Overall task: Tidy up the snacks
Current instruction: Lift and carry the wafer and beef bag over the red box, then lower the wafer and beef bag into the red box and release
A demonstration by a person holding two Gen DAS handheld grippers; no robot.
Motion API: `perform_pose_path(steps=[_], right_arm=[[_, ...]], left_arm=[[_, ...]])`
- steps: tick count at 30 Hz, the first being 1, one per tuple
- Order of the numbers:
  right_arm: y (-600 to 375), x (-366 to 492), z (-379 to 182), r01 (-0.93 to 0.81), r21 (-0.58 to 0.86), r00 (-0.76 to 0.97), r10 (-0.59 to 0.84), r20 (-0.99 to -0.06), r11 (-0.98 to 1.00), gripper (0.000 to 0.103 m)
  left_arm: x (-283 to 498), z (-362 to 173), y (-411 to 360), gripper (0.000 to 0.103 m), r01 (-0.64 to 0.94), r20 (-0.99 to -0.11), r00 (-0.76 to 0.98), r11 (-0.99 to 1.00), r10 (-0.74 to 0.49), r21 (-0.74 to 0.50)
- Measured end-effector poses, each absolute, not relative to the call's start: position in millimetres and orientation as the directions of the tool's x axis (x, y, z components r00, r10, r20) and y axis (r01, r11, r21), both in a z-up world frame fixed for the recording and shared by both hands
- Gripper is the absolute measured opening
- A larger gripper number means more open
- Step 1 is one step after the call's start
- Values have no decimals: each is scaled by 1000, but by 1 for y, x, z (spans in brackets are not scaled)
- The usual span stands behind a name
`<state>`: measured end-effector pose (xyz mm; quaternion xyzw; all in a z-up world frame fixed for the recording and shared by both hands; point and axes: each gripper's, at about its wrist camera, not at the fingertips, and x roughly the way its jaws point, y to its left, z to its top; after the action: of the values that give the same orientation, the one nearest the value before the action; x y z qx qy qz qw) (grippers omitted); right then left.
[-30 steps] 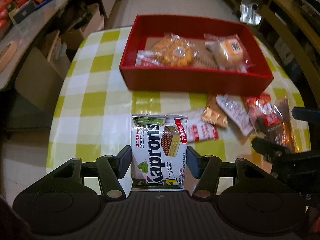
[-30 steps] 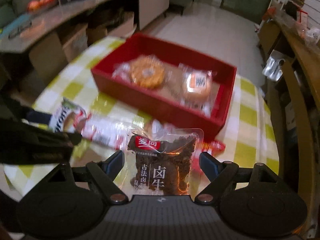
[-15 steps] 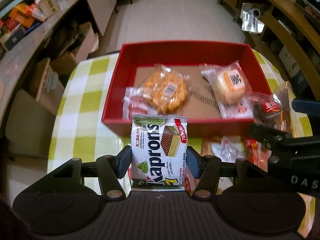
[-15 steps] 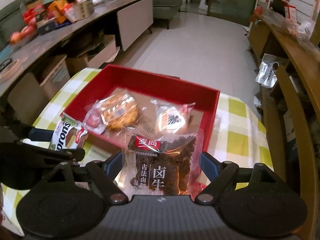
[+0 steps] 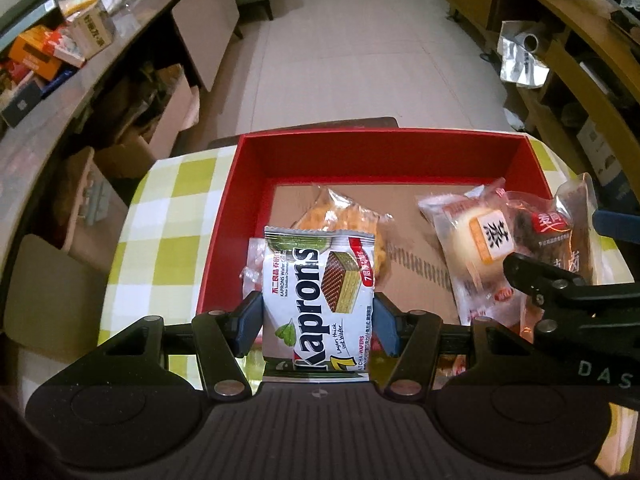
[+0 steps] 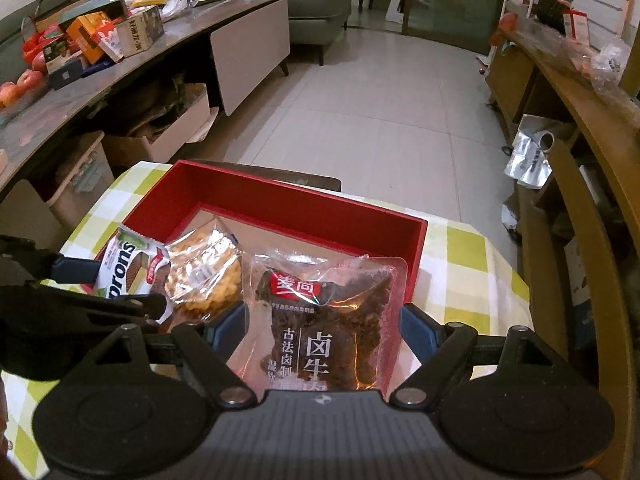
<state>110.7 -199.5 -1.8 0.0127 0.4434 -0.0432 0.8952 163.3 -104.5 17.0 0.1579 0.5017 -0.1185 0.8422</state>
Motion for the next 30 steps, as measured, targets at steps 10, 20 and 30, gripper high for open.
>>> perform_pose_path(steps=[10, 20, 30], right_arm=[[-211, 136, -14, 104, 2, 610, -63, -790, 995, 89], [-215, 148, -30, 108, 0, 589, -63, -806, 994, 89], [-216, 155, -35, 114, 6, 602, -64, -796, 993, 89]], left_arm=[[184, 3, -111, 65, 338, -887, 461, 926, -7, 169], [192, -9, -115, 65, 330, -894, 447, 925, 21, 186], [196, -15, -116, 65, 319, -898, 439, 928, 33, 190]])
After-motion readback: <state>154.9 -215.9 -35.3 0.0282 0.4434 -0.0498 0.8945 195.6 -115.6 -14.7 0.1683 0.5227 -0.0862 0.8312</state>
